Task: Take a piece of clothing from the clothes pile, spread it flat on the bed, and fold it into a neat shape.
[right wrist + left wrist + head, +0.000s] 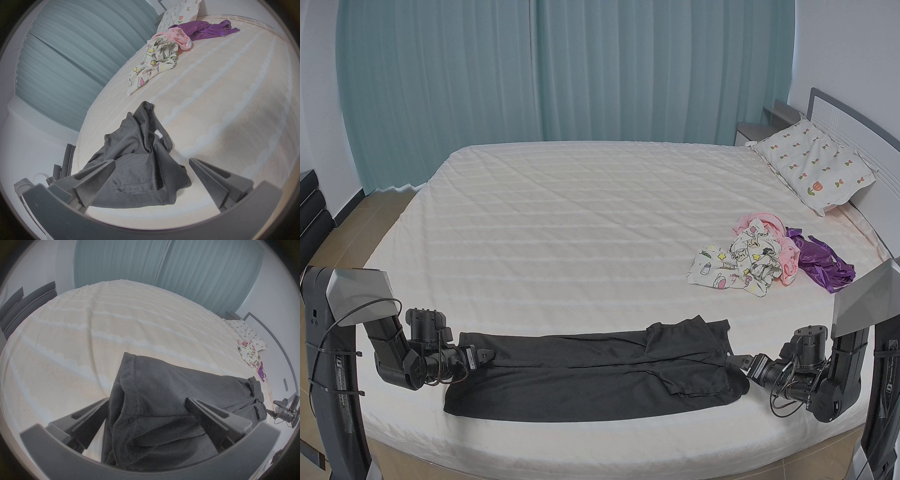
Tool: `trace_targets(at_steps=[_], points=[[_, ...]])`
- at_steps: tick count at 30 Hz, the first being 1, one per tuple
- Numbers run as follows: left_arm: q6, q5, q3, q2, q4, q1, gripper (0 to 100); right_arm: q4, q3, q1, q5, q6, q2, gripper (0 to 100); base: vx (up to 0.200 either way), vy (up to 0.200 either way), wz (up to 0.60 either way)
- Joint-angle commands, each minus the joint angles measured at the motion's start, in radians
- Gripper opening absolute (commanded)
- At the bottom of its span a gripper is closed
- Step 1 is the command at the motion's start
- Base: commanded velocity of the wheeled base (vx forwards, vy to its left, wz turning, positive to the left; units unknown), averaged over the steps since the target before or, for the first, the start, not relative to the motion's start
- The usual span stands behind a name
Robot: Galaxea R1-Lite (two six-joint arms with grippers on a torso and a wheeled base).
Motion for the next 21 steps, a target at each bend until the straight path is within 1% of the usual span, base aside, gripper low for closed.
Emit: trace_targets(at_steps=[1,8,12,21], points=[[-0.001,0.002,0.005,-0.002,0.002,-0.01,100,-0.001,0.002,0.0,0.001,0.0,0.002,100,0.0,0.0,0.0],[0.007,0.011,0.069,-0.081,0.002,-0.027,100,-0.001,0.002,0.0,0.001,0.002,0.001,100,0.0,0.0,0.0],[0.007,0.038,0.075,-0.098,0.0,-0.039,100,-0.001,0.002,0.0,0.001,0.002,0.001,100,0.0,0.0,0.0],[0.007,0.038,0.075,-0.104,0.005,-0.059,100,-0.001,0.002,0.0,0.001,0.002,0.001,100,0.0,0.0,0.0]])
